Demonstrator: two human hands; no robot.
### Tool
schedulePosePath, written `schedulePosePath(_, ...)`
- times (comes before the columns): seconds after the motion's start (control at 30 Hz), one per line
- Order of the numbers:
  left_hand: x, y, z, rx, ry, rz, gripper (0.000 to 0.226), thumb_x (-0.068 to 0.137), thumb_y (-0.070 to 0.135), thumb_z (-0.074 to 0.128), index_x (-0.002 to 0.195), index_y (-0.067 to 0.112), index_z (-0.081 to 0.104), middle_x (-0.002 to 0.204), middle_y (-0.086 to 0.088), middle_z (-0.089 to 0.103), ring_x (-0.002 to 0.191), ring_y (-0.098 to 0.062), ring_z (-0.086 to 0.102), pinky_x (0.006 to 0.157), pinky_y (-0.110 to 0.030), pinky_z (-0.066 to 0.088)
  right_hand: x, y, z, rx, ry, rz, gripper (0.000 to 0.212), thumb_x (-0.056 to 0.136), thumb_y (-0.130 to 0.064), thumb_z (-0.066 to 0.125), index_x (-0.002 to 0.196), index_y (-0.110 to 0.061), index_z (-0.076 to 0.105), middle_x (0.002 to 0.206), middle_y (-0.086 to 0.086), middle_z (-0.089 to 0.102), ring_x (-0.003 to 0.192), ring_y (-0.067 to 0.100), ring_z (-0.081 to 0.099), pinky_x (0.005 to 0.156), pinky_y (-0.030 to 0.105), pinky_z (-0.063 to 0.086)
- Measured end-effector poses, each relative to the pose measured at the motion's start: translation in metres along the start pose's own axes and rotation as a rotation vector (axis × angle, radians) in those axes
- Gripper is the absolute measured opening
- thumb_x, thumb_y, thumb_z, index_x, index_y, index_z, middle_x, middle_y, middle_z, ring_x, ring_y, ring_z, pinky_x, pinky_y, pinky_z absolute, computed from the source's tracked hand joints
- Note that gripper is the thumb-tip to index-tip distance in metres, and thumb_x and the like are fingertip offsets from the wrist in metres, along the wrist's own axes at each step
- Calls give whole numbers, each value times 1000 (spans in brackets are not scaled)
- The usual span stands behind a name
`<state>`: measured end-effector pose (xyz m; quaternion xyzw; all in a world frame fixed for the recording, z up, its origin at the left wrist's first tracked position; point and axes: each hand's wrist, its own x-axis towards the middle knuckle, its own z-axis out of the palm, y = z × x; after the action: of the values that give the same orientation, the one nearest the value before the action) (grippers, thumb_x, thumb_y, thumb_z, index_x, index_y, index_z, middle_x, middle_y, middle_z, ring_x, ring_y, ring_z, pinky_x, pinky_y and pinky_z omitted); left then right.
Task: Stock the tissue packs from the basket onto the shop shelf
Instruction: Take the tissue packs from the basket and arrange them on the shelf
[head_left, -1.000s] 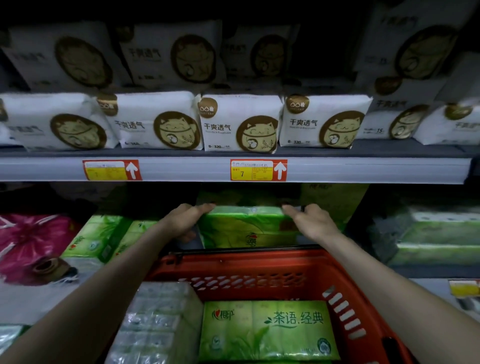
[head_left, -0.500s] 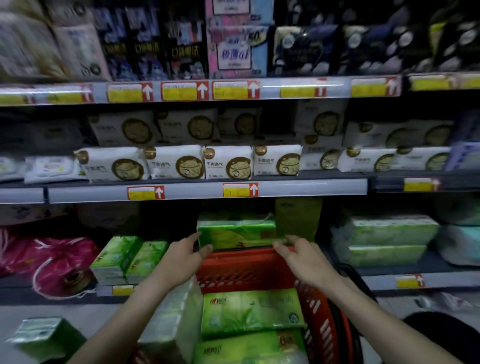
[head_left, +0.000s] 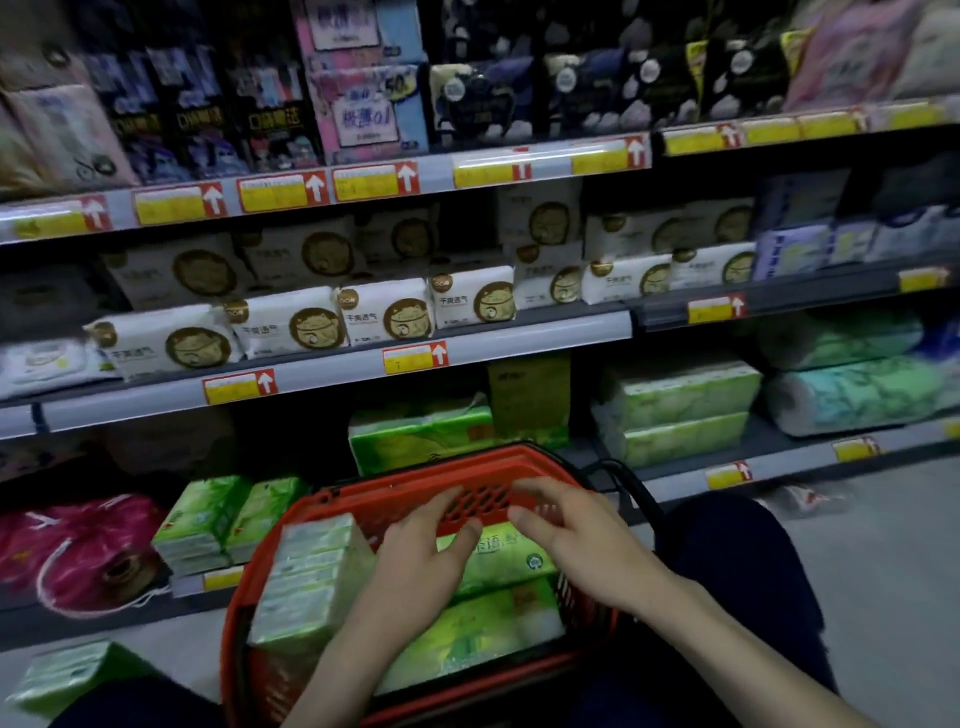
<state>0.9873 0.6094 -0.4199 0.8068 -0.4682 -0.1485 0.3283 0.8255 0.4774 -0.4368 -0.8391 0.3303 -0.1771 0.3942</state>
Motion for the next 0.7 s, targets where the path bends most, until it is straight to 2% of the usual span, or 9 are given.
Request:
schedulePosePath(0.1,4,20,11,-49,-9,72,52,99,48,61,148,31,54,141,10,63,132,-11,57,112,-31,44,-20,4,-21,154,102,-12,40,102,-49,64,140,-36,64,132,-23,67,121,-8,61,97,11,47)
schedulePosePath(0.13,4,29,16,-52,-15,103,51,99,48,61,147,32,55,140,11,64,131,-9,57,111,-31,45,-29,8,-28,220,135,-4,36,102,-45,65,137,-35,66,128,-23,69,118,-10,62,96,10,47)
schedulePosePath(0.27,0,80,47,-99,-52,248,47,100,47,60,145,35,56,139,17,62,128,-1,56,104,-21,43,-70,31,-61,411,321,5,23,103,-26,68,124,-30,74,119,-19,76,115,-3,68,100,19,52)
schedulePosePath(0.4,-19,138,96,-221,-155,416,38,96,42,60,132,36,65,121,19,71,110,1,65,97,-21,48,-129,78,-94,549,684,79,23,100,2,63,111,-12,78,107,0,81,104,14,75,92,19,55)
schedulePosePath(0.47,-37,167,128,-304,-303,465,35,97,36,63,132,35,66,122,21,71,112,6,63,98,-16,47,-165,110,-105,611,851,187,22,100,6,59,108,-5,77,101,9,82,95,20,77,84,21,58)
schedulePosePath(0.53,-56,194,168,-419,-527,407,37,95,29,67,132,33,67,122,18,71,110,7,64,95,-12,48,-203,144,-105,648,942,335,22,101,3,57,107,-5,76,97,7,82,89,19,76,79,23,58)
schedulePosePath(0.6,-75,217,218,-489,-756,252,43,88,31,67,131,31,67,120,11,73,107,2,67,93,-17,52,-243,176,-96,693,993,511,21,102,-3,57,104,-9,77,91,2,82,88,18,77,80,27,58)
schedulePosePath(0.7,-99,243,289,-368,-1053,-12,44,91,31,67,134,24,60,124,3,69,109,-13,63,81,-26,46,-294,225,-69,694,991,786,18,103,-14,60,104,-12,78,96,6,82,94,27,77,87,42,56)
